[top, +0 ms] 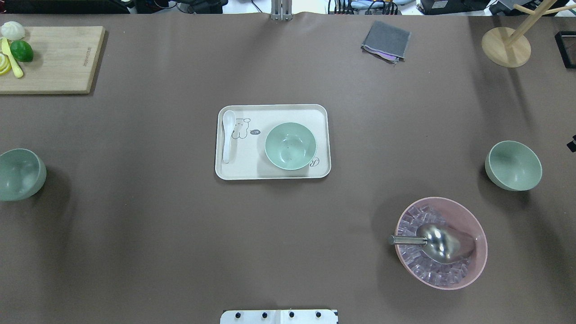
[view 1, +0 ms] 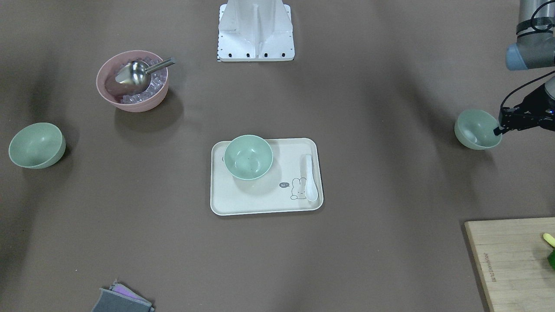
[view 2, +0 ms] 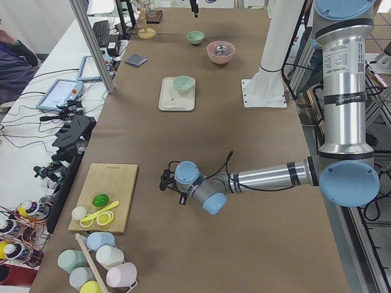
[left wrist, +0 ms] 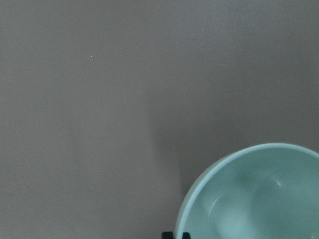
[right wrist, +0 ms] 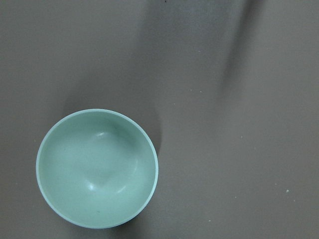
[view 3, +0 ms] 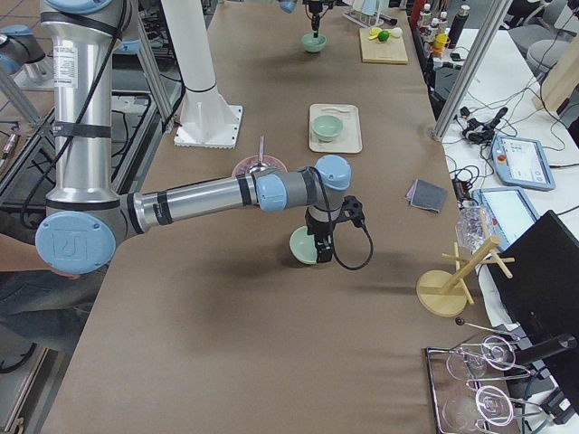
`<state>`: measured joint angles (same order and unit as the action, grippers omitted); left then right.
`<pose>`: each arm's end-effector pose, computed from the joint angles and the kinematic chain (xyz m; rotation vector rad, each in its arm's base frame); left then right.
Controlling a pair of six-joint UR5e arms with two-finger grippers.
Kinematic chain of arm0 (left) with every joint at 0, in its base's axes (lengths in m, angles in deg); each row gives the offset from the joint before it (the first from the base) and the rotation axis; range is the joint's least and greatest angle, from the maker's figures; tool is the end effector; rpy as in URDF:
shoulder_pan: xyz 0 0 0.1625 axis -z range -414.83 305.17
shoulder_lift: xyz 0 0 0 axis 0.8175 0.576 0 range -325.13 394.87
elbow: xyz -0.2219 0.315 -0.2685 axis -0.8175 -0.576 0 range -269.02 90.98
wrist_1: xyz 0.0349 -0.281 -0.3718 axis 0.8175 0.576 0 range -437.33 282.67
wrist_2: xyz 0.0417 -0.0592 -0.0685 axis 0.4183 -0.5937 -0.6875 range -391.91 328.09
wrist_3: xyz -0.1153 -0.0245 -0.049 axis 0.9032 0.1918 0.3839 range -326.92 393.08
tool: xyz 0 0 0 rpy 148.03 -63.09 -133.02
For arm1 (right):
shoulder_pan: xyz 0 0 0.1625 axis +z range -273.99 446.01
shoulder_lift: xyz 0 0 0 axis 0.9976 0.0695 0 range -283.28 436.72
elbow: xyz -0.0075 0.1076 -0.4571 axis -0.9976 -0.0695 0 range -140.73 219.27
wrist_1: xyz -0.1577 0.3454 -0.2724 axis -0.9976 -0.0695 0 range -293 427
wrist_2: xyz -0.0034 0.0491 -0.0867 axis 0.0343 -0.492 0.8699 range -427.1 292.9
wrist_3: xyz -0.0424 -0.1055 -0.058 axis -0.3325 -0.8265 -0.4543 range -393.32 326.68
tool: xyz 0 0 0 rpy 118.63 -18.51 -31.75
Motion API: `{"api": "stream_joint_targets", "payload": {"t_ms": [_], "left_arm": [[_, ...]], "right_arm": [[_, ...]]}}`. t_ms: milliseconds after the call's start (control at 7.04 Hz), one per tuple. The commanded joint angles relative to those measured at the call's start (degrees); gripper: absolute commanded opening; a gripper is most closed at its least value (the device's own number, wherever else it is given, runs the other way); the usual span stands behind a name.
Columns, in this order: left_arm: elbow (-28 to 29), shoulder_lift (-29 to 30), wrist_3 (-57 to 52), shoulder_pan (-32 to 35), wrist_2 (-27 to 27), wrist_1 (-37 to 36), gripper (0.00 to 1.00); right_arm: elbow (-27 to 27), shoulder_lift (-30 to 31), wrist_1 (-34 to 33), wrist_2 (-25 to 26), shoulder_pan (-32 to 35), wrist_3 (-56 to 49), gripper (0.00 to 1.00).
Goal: Stack green bowls together
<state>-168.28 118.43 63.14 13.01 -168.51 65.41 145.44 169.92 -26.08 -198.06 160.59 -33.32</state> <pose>0.1538 -0.4852 0.7750 0.1792 0.9617 0.1253 -0.0918 -0.5193 0.6087 0.0683 -0.7320 -0.3187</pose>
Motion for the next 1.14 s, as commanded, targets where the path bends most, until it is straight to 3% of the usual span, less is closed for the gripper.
{"api": "stream_joint_targets", "payload": {"t_ms": [0,284,568,852,995], "left_arm": [[-0.46,0.55,0.17,0.01,-0.08,0.0,0.0],[-3.43,3.17,4.53,-0.08,-0.6,-1.05,0.0],[-6.68,9.04,15.51,-4.53,-0.08,-2.54,0.0],[-7.93,18.78,24.48,-9.63,1.06,-6.75,0.0],[-7.93,26.05,30.35,-14.01,4.55,-12.34,0.0]], "right_arm": [[0.0,-0.04,0.01,0.0,-0.05,0.0,1.0],[0.0,-0.04,-0.08,0.0,-0.13,0.0,1.0],[-0.09,-0.04,-0.08,0.0,-0.4,0.09,1.0],[-0.44,0.05,-0.08,0.0,-0.48,0.09,1.0],[-0.53,0.14,-0.08,0.0,-0.48,0.09,1.0]]}}
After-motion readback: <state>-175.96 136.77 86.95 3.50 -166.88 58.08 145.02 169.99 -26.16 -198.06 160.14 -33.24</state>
